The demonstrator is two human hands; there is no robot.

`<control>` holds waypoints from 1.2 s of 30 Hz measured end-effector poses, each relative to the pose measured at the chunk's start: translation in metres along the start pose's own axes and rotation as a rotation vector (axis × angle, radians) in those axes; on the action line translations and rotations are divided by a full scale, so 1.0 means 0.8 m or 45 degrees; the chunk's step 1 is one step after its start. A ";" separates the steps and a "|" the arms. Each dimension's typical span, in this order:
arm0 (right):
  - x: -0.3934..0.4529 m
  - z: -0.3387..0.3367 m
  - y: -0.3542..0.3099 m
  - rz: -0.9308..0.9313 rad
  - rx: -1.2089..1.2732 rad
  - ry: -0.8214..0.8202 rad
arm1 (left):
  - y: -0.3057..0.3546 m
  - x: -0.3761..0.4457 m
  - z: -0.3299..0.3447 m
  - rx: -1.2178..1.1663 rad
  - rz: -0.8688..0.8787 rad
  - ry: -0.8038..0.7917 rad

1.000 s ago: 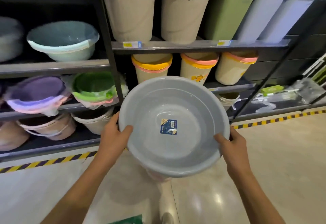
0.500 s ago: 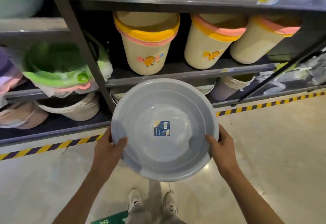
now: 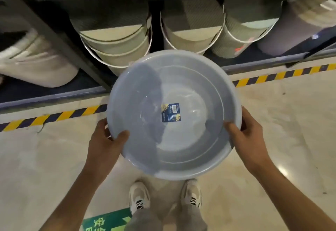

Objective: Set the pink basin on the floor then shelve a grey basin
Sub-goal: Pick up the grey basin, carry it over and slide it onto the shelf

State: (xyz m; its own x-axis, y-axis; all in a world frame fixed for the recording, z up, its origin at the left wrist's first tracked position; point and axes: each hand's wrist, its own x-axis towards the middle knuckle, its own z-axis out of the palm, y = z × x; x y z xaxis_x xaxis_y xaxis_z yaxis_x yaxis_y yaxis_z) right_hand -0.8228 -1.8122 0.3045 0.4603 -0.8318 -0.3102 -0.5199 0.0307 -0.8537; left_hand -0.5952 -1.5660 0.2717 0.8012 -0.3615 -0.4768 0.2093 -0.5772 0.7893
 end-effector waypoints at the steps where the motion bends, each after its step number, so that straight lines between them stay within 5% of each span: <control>1: 0.013 0.010 0.026 -0.008 -0.003 -0.018 | -0.020 0.013 0.012 0.038 0.018 0.014; 18: 0.119 0.128 0.304 -0.071 -0.038 -0.094 | -0.259 0.141 0.134 0.360 0.107 0.103; 36: 0.107 0.109 0.329 -0.038 0.000 -0.112 | -0.275 0.100 0.155 0.271 0.061 0.122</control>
State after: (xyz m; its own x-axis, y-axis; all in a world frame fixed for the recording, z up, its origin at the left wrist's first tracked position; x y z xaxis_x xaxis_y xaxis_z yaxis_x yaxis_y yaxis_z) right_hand -0.8570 -1.8271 0.0168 0.5370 -0.7806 -0.3199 -0.5047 0.0066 -0.8633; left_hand -0.6467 -1.5586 0.0120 0.8590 -0.3267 -0.3941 0.0554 -0.7060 0.7060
